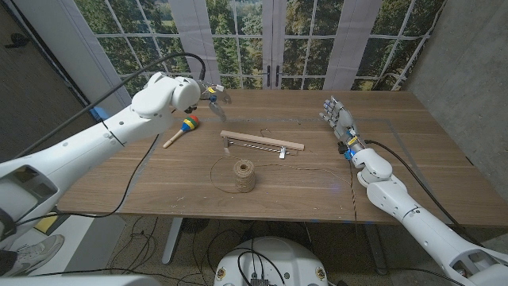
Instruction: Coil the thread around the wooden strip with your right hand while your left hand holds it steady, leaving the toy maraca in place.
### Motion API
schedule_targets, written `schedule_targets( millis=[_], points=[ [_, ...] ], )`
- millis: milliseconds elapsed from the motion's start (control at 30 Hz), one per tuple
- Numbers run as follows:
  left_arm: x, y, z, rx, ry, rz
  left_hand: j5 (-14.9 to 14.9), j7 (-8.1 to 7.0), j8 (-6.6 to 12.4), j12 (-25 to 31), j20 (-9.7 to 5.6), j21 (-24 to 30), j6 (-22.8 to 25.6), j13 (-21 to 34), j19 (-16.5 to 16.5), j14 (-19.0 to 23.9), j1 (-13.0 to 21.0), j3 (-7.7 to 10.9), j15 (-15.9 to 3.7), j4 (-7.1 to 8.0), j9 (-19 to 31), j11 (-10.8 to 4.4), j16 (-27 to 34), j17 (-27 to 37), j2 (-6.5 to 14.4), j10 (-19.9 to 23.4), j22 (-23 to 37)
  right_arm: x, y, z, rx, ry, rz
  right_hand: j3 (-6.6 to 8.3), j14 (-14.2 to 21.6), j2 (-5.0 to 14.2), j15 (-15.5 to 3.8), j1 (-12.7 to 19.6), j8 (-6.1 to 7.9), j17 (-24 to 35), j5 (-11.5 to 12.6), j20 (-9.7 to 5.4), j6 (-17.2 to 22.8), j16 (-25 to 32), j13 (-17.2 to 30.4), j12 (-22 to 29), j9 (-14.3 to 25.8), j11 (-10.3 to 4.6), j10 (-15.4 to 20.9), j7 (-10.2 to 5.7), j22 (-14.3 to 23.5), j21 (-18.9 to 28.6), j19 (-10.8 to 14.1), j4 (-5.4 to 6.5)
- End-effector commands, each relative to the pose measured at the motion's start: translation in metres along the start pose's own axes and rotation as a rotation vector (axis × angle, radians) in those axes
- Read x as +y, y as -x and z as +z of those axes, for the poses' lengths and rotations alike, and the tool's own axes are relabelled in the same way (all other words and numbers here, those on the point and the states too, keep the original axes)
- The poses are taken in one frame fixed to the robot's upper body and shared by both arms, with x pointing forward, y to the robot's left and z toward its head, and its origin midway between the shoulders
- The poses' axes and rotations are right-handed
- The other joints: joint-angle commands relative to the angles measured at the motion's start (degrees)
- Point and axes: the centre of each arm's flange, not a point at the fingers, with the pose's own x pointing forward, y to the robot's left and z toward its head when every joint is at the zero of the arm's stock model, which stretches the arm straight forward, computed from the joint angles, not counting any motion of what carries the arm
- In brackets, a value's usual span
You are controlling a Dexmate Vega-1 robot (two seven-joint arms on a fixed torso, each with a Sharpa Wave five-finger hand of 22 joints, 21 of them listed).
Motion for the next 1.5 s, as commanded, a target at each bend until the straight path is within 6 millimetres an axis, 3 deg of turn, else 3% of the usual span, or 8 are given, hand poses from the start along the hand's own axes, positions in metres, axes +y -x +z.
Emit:
schedule_targets(
  millis=[33,100,167,300,1167,1367,1400,1500],
  points=[
    [-0.008,-0.001,0.007,0.000,-0.040,0.054,0.16,-0.68,0.63,0.98,0.64,0.68,1.87,0.41,1.26,3.15,1.86,-0.50,-2.87,0.12,0.13,-0.72,0.68,0.38,0.16,1.69,0.14,0.003,0.007,0.000,0.001,0.005,0.004,-0.04,0.08,-0.26,-0.13,0.02,0.23,0.32,-0.19,0.08,0.67,0.20,0.33,0.22,0.33,0.22,0.55,0.15,0.32,-0.03,0.21,-0.26],
    [-0.011,-0.004,0.009,-0.027,-0.013,0.036,0.09,-0.61,0.59,1.31,0.65,0.85,2.19,0.48,1.77,3.54,2.16,-0.75,-3.02,0.25,0.15,-0.51,0.63,0.39,0.14,2.37,0.15,0.004,0.008,0.001,0.001,0.010,0.009,-0.06,0.08,-0.28,-0.09,-0.01,0.21,0.32,-0.20,0.07,0.65,0.20,0.33,0.22,0.33,0.23,0.56,0.16,0.32,-0.02,0.23,-0.26],
    [-0.014,-0.004,0.011,-0.029,-0.024,0.057,-0.06,-1.06,-0.28,1.15,-2.14,1.08,1.20,0.51,2.65,3.47,2.68,-1.40,-2.96,0.46,0.06,0.04,0.21,0.34,-0.07,1.96,0.11,0.005,0.008,0.002,0.001,0.009,0.011,-0.07,0.10,-0.30,-0.13,-0.04,0.21,0.33,-0.21,0.08,0.67,0.22,0.33,0.21,0.33,0.26,0.57,0.15,0.32,-0.01,0.25,-0.26],
    [-0.020,-0.007,0.014,-0.041,-0.014,0.063,-0.11,-1.28,-0.12,1.14,-3.44,1.21,2.32,0.43,3.22,3.59,3.05,-1.77,-3.17,0.56,0.03,0.06,0.04,0.29,-0.13,2.27,0.06,0.008,0.009,0.002,0.003,0.011,0.018,-0.09,0.10,-0.32,-0.11,-0.08,0.20,0.34,-0.22,0.09,0.67,0.22,0.33,0.22,0.33,0.20,0.60,0.08,0.32,-0.02,0.24,-0.26],
    [-0.047,-0.036,0.036,-0.094,0.062,0.046,-0.44,-1.27,-0.12,1.13,-1.27,2.11,6.04,0.24,5.93,7.85,5.46,-2.82,-4.26,1.17,-0.05,-0.17,1.22,0.57,2.92,5.46,0.23,0.010,0.019,0.000,0.033,0.015,0.018,-0.03,0.15,-0.21,0.02,-0.12,0.11,0.34,-0.25,0.13,0.67,0.22,0.34,0.13,0.33,0.27,0.63,-0.11,0.32,-0.01,0.25,-0.38],
    [-0.053,-0.040,0.041,-0.088,0.083,0.080,-0.69,-1.37,0.13,1.41,1.17,2.53,7.83,0.40,6.86,8.99,6.80,-2.98,-4.36,0.95,-0.03,-0.36,1.52,0.67,3.91,6.91,0.36,0.009,0.021,-0.001,0.035,0.017,0.019,-0.01,0.21,-0.18,-0.01,-0.13,0.10,0.34,-0.26,0.13,0.66,0.24,0.34,0.12,0.33,0.27,0.63,-0.15,0.32,-0.01,0.24,-0.41],
    [-0.054,-0.040,0.042,-0.087,0.070,0.088,-0.78,-1.33,0.08,1.57,1.06,2.66,8.01,0.44,7.15,9.43,7.18,-2.98,-4.42,0.93,-0.02,-0.18,1.68,0.71,4.28,7.49,0.39,0.009,0.021,-0.002,0.036,0.015,0.018,0.00,0.20,-0.17,-0.03,-0.12,0.10,0.34,-0.25,0.15,0.67,0.23,0.34,0.11,0.33,0.22,0.61,-0.16,0.32,-0.01,0.25,-0.41],
    [-0.059,-0.045,0.043,-0.096,0.102,0.069,-1.43,-1.21,0.13,1.73,-2.19,2.87,9.51,0.60,7.55,12.73,7.41,-3.86,-5.28,1.17,0.00,0.00,2.81,0.83,4.52,8.69,0.42,0.008,0.021,-0.002,0.038,0.016,0.020,0.01,0.22,-0.16,-0.03,-0.12,0.10,0.34,-0.25,0.17,0.68,0.24,0.34,0.11,0.33,0.24,0.62,-0.17,0.32,-0.01,0.25,-0.42]
  ],
)
